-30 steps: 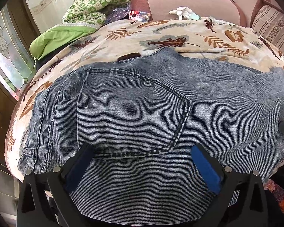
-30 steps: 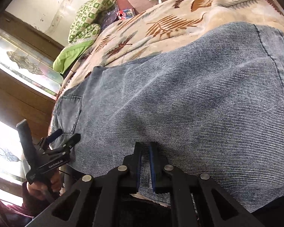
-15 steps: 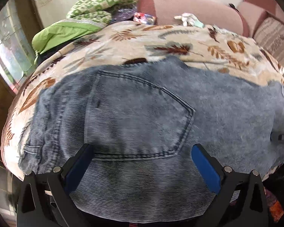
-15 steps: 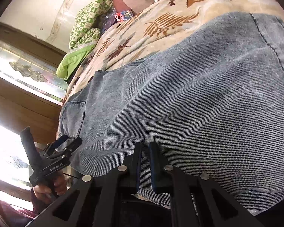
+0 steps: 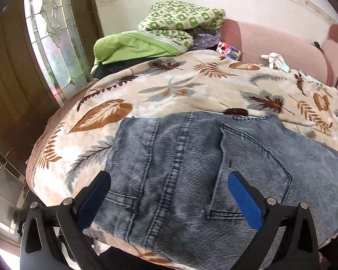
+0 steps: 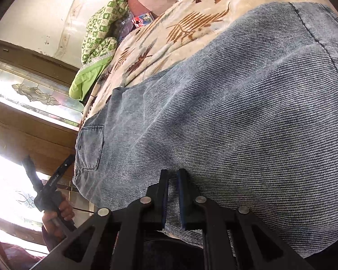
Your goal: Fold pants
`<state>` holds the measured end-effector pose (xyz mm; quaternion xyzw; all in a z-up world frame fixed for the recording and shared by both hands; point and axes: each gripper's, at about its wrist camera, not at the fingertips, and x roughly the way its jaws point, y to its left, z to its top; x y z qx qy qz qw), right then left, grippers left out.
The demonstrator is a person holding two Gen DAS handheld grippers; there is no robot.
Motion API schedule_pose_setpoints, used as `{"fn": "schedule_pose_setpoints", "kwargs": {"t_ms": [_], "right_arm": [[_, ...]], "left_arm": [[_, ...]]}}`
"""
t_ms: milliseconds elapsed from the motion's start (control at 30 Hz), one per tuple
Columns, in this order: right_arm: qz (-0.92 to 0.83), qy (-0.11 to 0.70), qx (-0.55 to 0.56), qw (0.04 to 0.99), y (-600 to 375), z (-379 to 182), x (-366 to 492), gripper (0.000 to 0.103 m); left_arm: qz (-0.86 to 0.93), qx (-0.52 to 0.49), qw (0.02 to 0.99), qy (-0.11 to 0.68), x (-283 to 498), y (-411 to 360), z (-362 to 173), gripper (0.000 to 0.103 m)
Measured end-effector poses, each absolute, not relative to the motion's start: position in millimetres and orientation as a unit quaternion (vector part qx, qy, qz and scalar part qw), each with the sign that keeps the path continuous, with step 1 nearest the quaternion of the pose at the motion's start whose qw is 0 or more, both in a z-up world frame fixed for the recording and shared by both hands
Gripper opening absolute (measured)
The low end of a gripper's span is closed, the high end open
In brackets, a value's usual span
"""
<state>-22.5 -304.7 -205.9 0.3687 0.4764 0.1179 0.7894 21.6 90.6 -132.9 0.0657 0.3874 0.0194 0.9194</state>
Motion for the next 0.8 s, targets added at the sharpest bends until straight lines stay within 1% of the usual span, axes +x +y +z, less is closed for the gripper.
{"fn": "schedule_pose_setpoints", "kwargs": {"t_ms": [167,333,400,467,500,567,667,800], "right_arm": [[0.118,0.476,0.374,0.787,-307,-207,-23,0.011],[0.117,0.476,0.372,0.788,-308,-207,-24,0.011],[0.112,0.48,0.355,0.794,-304,-202,-23,0.011],[0.102,0.49,0.315,0.806,-293,-192,-20,0.011],[0.097,0.497,0.288,0.813,-287,-185,-19,0.013],[0.107,0.491,0.26,0.824,-274,-171,-14,0.013],[0.16,0.463,0.265,0.831,-253,-148,-2,0.013],[0.187,0.47,0.211,0.836,-207,-142,24,0.013]], "left_arm": [[0.023,0.061,0.919,0.39,25,99,-135,0.103],[0.02,0.061,0.908,0.414,30,106,-154,0.103],[0.025,0.066,0.898,0.434,36,112,-167,0.103],[0.008,0.041,0.893,0.447,38,121,-175,0.103],[0.002,0.031,0.894,0.448,38,125,-175,0.103],[-0.002,0.034,0.893,0.45,38,125,-174,0.103],[-0.002,0.034,0.9,0.435,36,123,-163,0.103],[-0.009,0.04,0.907,0.42,42,119,-150,0.103]]}}
